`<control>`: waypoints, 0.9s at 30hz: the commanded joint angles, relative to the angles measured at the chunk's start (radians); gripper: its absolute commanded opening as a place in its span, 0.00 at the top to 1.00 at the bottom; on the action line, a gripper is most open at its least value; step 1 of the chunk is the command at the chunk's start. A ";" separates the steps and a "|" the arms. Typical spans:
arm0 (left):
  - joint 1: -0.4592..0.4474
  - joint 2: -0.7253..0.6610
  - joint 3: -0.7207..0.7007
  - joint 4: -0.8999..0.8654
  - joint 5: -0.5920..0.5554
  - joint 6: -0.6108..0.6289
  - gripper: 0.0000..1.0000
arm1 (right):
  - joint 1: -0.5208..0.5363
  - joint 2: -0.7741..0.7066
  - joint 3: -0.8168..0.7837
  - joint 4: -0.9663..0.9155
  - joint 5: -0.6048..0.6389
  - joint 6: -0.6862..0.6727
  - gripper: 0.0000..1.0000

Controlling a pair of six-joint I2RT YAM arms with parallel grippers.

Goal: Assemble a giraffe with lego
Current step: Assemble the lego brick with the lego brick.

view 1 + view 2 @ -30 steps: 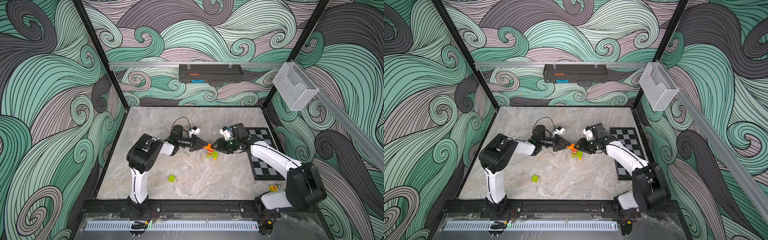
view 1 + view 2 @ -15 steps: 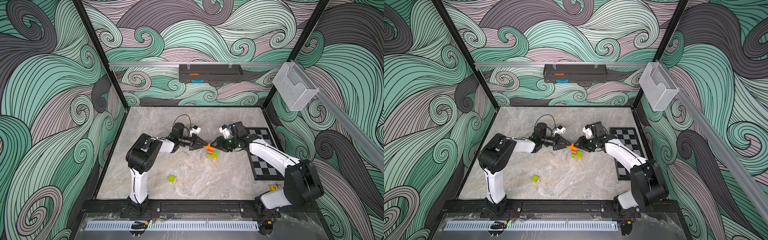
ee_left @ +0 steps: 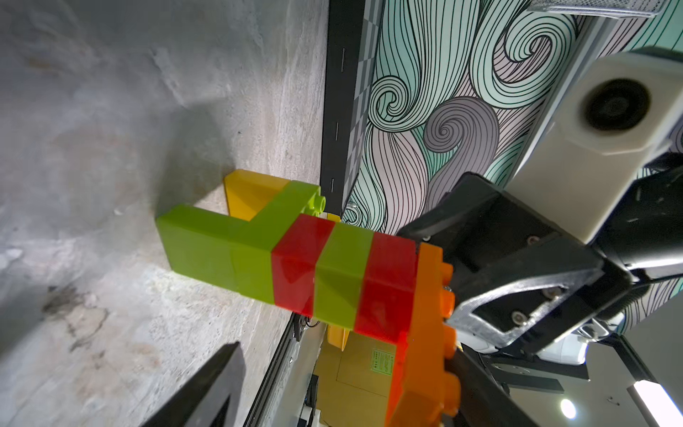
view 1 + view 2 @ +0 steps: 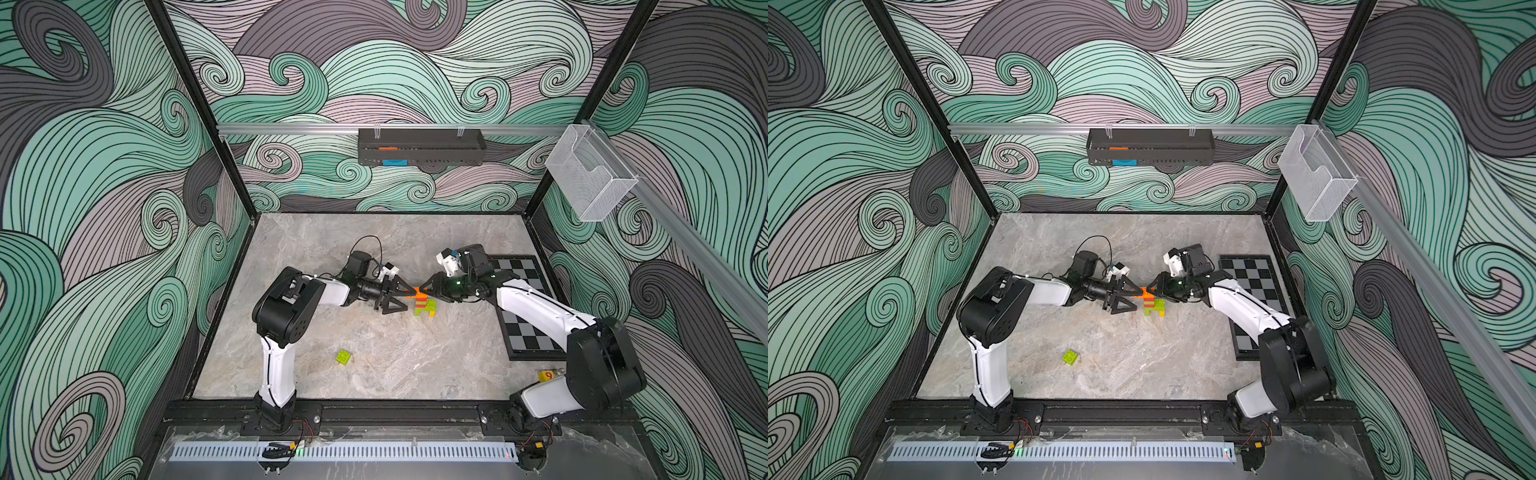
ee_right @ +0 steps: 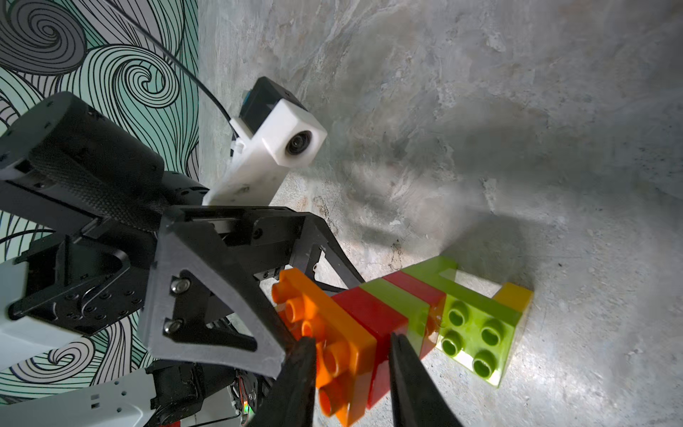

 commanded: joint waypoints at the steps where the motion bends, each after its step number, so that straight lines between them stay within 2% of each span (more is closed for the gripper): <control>1: -0.009 -0.018 0.028 -0.062 -0.003 0.033 0.17 | 0.005 0.056 -0.065 -0.121 0.113 -0.015 0.72; 5: -0.008 -0.037 0.043 -0.080 -0.004 0.034 0.15 | 0.004 0.067 -0.099 -0.097 0.112 -0.016 0.75; 7: -0.010 -0.041 0.055 -0.110 -0.013 0.042 0.07 | 0.004 0.076 -0.123 -0.086 0.115 -0.019 0.75; 13: -0.011 -0.053 0.084 -0.202 -0.028 0.090 0.06 | 0.001 0.085 -0.173 -0.060 0.119 -0.024 0.75; 16: 0.006 -0.106 0.098 -0.312 -0.060 0.172 0.04 | -0.002 0.065 -0.162 -0.067 0.113 -0.024 0.74; 19: 0.033 -0.186 0.109 -0.423 -0.101 0.263 0.01 | -0.001 0.026 -0.122 -0.095 0.109 -0.031 0.68; 27: 0.139 -0.465 0.063 -0.621 -0.297 0.558 0.01 | -0.001 -0.084 0.081 -0.230 0.118 -0.078 0.54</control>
